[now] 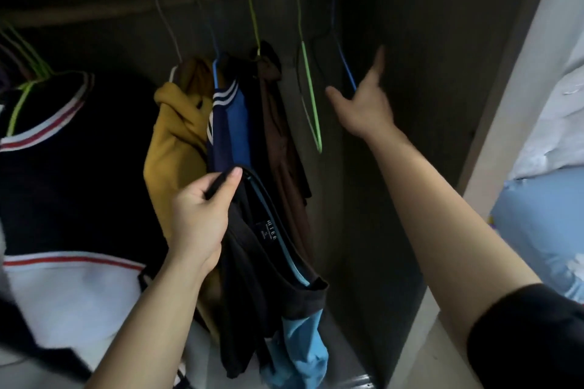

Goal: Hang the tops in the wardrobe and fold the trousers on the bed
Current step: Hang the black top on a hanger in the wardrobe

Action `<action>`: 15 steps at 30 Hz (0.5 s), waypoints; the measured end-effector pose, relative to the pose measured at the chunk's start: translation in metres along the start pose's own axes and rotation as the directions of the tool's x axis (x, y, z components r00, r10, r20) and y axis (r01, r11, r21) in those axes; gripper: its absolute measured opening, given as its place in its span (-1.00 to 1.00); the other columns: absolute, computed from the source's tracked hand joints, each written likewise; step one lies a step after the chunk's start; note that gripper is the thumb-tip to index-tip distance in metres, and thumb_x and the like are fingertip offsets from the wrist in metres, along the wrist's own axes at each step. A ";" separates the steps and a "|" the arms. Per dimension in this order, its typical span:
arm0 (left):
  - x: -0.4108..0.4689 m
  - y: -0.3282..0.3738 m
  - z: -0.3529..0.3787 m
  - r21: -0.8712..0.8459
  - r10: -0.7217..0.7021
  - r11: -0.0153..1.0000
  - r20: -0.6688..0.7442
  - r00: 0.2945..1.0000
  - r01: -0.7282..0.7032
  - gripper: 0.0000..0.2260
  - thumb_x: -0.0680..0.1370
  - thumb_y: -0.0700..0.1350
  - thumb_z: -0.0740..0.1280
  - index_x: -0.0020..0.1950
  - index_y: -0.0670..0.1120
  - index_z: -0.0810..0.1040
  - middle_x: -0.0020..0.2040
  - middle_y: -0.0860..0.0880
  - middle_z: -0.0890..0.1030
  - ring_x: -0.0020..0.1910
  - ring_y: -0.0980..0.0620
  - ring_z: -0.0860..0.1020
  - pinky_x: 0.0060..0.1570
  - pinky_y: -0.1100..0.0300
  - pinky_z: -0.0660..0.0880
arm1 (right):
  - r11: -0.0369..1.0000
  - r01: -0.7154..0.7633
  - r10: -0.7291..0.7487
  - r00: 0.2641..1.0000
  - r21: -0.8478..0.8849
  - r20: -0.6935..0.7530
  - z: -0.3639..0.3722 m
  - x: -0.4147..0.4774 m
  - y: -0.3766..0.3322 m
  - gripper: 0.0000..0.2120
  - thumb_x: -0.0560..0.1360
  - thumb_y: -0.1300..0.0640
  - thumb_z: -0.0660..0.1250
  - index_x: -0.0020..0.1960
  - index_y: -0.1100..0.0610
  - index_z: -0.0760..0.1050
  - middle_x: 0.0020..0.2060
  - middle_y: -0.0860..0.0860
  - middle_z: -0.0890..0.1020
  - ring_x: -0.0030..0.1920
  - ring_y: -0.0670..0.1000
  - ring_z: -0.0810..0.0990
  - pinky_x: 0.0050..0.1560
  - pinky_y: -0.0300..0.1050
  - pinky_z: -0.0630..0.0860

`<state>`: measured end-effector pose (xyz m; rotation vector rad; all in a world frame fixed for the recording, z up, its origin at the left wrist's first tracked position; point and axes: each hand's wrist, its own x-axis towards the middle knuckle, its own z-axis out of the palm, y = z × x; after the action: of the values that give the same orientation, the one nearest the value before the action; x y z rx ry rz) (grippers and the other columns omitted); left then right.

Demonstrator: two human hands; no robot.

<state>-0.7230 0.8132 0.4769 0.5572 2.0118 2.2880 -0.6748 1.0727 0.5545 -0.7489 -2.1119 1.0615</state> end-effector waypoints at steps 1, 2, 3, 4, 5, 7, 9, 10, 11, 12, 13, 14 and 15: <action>0.008 -0.002 0.000 -0.002 -0.010 1.000 0.021 1.000 0.010 -0.83 0.48 0.05 0.48 -0.08 -0.03 0.72 -0.08 -0.10 0.72 0.02 -0.12 0.67 0.07 0.04 0.60 | 1.000 0.012 -0.013 1.000 -0.028 -0.017 0.003 0.007 -0.004 -0.21 0.61 -0.02 0.27 0.62 0.04 -0.19 0.41 0.17 0.44 0.36 0.18 0.47 0.34 0.11 0.43; 0.015 -0.003 0.000 -0.004 -0.012 1.000 0.047 0.999 0.012 -0.82 0.47 0.06 0.48 -0.09 -0.04 0.71 -0.09 -0.10 0.72 0.01 -0.10 0.67 0.07 0.03 0.60 | 0.998 0.028 -0.031 0.998 -0.061 -0.051 0.005 0.013 -0.007 -0.37 0.64 0.04 0.21 0.61 0.06 -0.01 0.34 0.17 0.51 0.31 0.18 0.51 0.31 0.11 0.46; 0.021 -0.003 0.000 0.000 -0.008 1.000 0.071 0.997 0.008 -0.81 0.45 0.07 0.49 -0.10 -0.03 0.72 -0.10 -0.10 0.72 -0.01 -0.08 0.67 0.08 0.03 0.60 | 0.995 0.044 -0.053 0.994 -0.089 -0.098 0.005 0.016 -0.010 -0.52 0.66 0.07 0.16 0.55 0.09 0.20 0.29 0.16 0.55 0.27 0.18 0.55 0.27 0.11 0.49; 0.027 -0.004 -0.001 0.003 0.000 1.000 0.092 0.996 0.000 -0.81 0.44 0.08 0.49 -0.10 -0.03 0.72 -0.10 -0.09 0.72 -0.02 -0.06 0.67 0.10 0.01 0.59 | 0.993 0.062 -0.078 0.985 -0.104 -0.153 0.006 0.017 -0.013 -0.62 0.67 0.09 0.12 0.46 0.10 0.36 0.24 0.15 0.59 0.23 0.17 0.57 0.23 0.11 0.51; 0.032 -0.006 -0.001 0.003 0.009 1.000 0.112 0.994 -0.010 -0.80 0.42 0.09 0.49 -0.10 -0.02 0.72 -0.10 -0.09 0.72 -0.01 -0.06 0.67 0.13 -0.01 0.58 | 0.990 0.083 -0.104 0.974 -0.110 -0.202 0.006 0.015 -0.013 -0.66 0.67 0.09 0.10 0.40 0.10 0.44 0.20 0.13 0.61 0.20 0.16 0.59 0.21 0.10 0.51; 0.039 -0.008 -0.005 -0.005 0.016 1.000 0.153 0.988 -0.016 -0.76 0.40 0.13 0.49 -0.06 0.00 0.72 -0.08 -0.06 0.72 0.02 -0.07 0.67 0.18 -0.05 0.56 | 0.983 0.130 -0.163 0.947 -0.133 -0.276 0.007 0.006 -0.012 -0.67 0.68 0.08 0.09 0.36 0.09 0.48 0.18 0.12 0.63 0.19 0.17 0.58 0.17 0.03 0.50; 0.043 -0.009 -0.009 -0.014 0.000 1.000 0.203 0.979 0.003 -0.72 0.39 0.15 0.49 -0.04 -0.01 0.72 -0.09 -0.05 0.73 0.01 -0.07 0.68 0.18 -0.11 0.55 | 0.976 0.138 -0.188 0.927 -0.169 -0.324 0.010 -0.001 -0.013 -0.67 0.68 0.08 0.08 0.37 0.10 0.47 0.19 0.12 0.63 0.22 0.18 0.56 0.14 -0.04 0.44; 0.044 -0.009 -0.012 -0.014 -0.008 1.000 0.233 0.972 0.012 -0.72 0.39 0.15 0.49 -0.04 -0.02 0.72 -0.09 -0.06 0.73 0.00 -0.08 0.68 0.18 -0.14 0.55 | 0.978 0.122 -0.175 0.923 -0.172 -0.343 0.011 -0.002 -0.016 -0.66 0.68 0.08 0.08 0.37 0.10 0.46 0.19 0.12 0.63 0.22 0.18 0.56 0.15 -0.05 0.43; 0.045 -0.009 -0.016 -0.013 -0.010 1.000 0.262 0.965 0.014 -0.71 0.40 0.14 0.49 -0.04 -0.03 0.72 -0.09 -0.07 0.73 -0.01 -0.09 0.68 0.17 -0.16 0.55 | 0.981 0.104 -0.157 0.921 -0.164 -0.356 0.013 -0.003 -0.022 -0.66 0.68 0.08 0.08 0.38 0.10 0.46 0.19 0.12 0.63 0.22 0.18 0.56 0.16 -0.04 0.44; 0.047 -0.010 -0.020 -0.017 -0.009 1.000 0.285 0.958 0.014 -0.72 0.41 0.14 0.49 -0.03 -0.03 0.71 -0.09 -0.07 0.73 -0.01 -0.10 0.68 0.17 -0.16 0.55 | 0.984 0.095 -0.146 0.916 -0.150 -0.374 0.015 -0.003 -0.029 -0.66 0.68 0.09 0.08 0.38 0.11 0.46 0.18 0.12 0.63 0.22 0.17 0.56 0.18 -0.03 0.45; 0.049 -0.010 -0.025 -0.024 -0.009 1.000 0.305 0.952 0.017 -0.72 0.42 0.13 0.49 -0.02 -0.03 0.71 -0.08 -0.07 0.73 0.00 -0.09 0.68 0.17 -0.16 0.55 | 0.985 0.094 -0.144 0.905 -0.141 -0.399 0.016 -0.004 -0.035 -0.66 0.67 0.09 0.08 0.37 0.11 0.46 0.18 0.11 0.63 0.22 0.17 0.56 0.17 -0.04 0.43; 0.050 -0.010 -0.030 -0.031 -0.009 0.999 0.325 0.946 0.020 -0.73 0.43 0.13 0.49 -0.01 -0.03 0.71 -0.07 -0.07 0.73 0.00 -0.08 0.69 0.17 -0.15 0.55 | 0.985 0.098 -0.150 0.889 -0.140 -0.433 0.018 -0.006 -0.041 -0.67 0.67 0.09 0.08 0.36 0.10 0.46 0.17 0.10 0.63 0.22 0.16 0.56 0.14 -0.07 0.41; 0.051 -0.011 -0.035 -0.035 -0.008 0.999 0.345 0.939 0.021 -0.74 0.44 0.12 0.48 -0.01 -0.02 0.71 -0.07 -0.07 0.73 0.00 -0.07 0.69 0.16 -0.14 0.56 | 0.986 0.101 -0.153 0.872 -0.136 -0.465 0.020 -0.009 -0.045 -0.67 0.67 0.08 0.09 0.35 0.08 0.47 0.16 0.08 0.64 0.21 0.15 0.56 0.10 -0.10 0.39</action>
<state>-0.7834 0.7952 0.4757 0.8677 1.7943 2.0393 -0.6931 1.0334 0.5804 -0.8129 -1.7705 0.6152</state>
